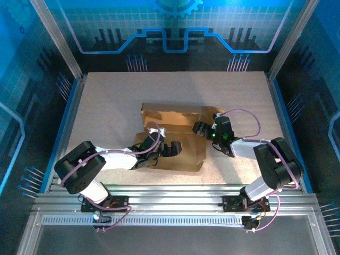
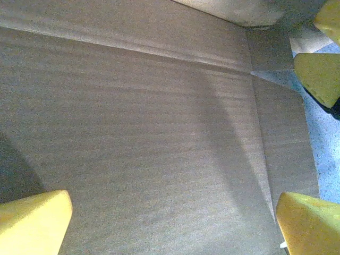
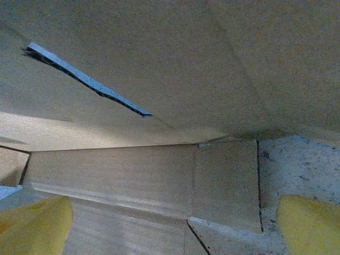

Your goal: Fold the paper box

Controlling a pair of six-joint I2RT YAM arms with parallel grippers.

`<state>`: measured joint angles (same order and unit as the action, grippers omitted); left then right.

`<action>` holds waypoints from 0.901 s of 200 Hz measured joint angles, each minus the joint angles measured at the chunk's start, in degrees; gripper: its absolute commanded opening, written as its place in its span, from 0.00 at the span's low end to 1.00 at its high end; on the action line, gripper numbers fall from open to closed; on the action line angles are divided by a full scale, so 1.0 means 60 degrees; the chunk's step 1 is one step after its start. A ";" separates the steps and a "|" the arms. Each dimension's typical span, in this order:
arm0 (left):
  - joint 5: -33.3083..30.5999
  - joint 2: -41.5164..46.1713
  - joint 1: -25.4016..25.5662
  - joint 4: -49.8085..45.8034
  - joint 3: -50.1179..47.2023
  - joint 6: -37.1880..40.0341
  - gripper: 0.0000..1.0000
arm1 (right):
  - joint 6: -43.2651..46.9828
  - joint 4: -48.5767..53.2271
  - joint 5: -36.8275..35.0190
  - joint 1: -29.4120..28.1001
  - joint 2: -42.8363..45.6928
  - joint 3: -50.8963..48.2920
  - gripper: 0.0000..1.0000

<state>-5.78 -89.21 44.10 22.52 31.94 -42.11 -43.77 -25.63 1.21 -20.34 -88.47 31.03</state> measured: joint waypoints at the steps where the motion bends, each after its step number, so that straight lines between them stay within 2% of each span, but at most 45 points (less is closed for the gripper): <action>1: 0.0000 0.0000 0.0000 0.0007 -0.0004 0.0000 0.99 | 0.0000 0.0000 0.0000 0.0000 -0.0004 0.0000 0.99; 103: 0.0004 0.0000 0.0004 0.0087 -0.0047 0.0004 0.99 | -0.0029 -0.0237 0.0215 -0.0208 -0.0142 0.0368 0.99; 149: 0.0000 0.0000 0.0004 0.0087 -0.0047 0.0004 0.99 | -0.0146 0.0280 -0.0608 -0.0353 -0.0142 0.0386 0.98; 180: 0.0000 0.0000 0.0004 0.0160 -0.0087 0.0004 0.99 | -0.0211 0.0328 -0.0648 -0.0353 -0.0160 0.0386 0.98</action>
<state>-5.78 -89.21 44.12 23.49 31.42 -42.09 -45.04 -23.66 -2.68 -22.46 -89.43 33.34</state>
